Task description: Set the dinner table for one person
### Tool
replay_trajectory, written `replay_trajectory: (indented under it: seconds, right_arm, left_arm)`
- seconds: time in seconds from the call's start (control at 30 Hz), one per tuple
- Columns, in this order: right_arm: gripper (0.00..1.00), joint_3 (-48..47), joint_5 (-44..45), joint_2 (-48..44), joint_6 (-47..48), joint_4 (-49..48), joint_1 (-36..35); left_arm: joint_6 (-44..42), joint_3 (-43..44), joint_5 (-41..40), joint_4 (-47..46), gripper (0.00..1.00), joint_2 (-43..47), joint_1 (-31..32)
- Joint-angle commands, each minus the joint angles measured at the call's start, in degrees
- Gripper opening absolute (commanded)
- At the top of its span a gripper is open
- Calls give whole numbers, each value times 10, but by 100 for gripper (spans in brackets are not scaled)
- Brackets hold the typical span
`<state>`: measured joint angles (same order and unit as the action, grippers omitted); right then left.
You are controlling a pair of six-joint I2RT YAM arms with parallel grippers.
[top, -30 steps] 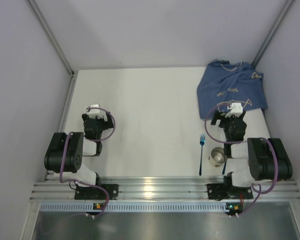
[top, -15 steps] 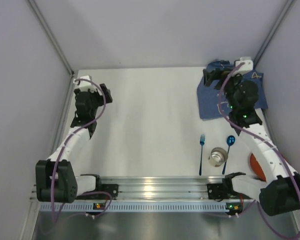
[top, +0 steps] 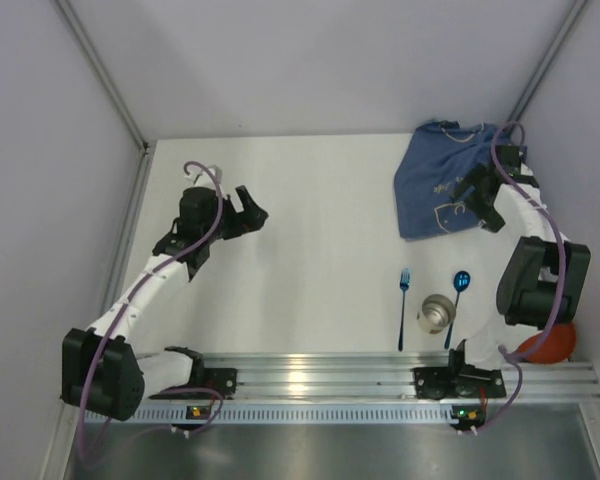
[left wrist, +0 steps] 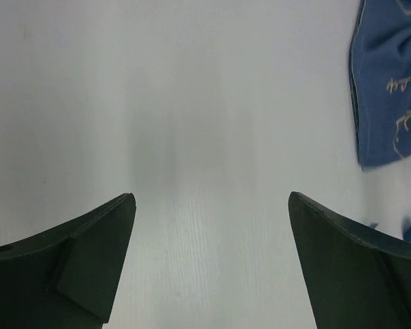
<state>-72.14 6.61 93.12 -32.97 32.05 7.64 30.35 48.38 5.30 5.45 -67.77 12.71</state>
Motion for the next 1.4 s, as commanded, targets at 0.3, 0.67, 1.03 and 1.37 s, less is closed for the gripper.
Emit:
replay_trajectory:
  seconds: [0.3,0.67,1.03,1.37]
  right_arm:
    - [99,-146,67,150,-18,126,31]
    - [81,-230,63,265,-15,145,32]
    - [3,-258,5,323,0,144,14]
    - [0,-210,-218,233,-150,15,-166]
  left_arm:
    - [-27,0,30,97,99,40,30]
    - [-29,19,33,104,99,13,30]
    - [-37,24,47,101,99,-20,30]
    - [-73,32,17,123,99,11,30]
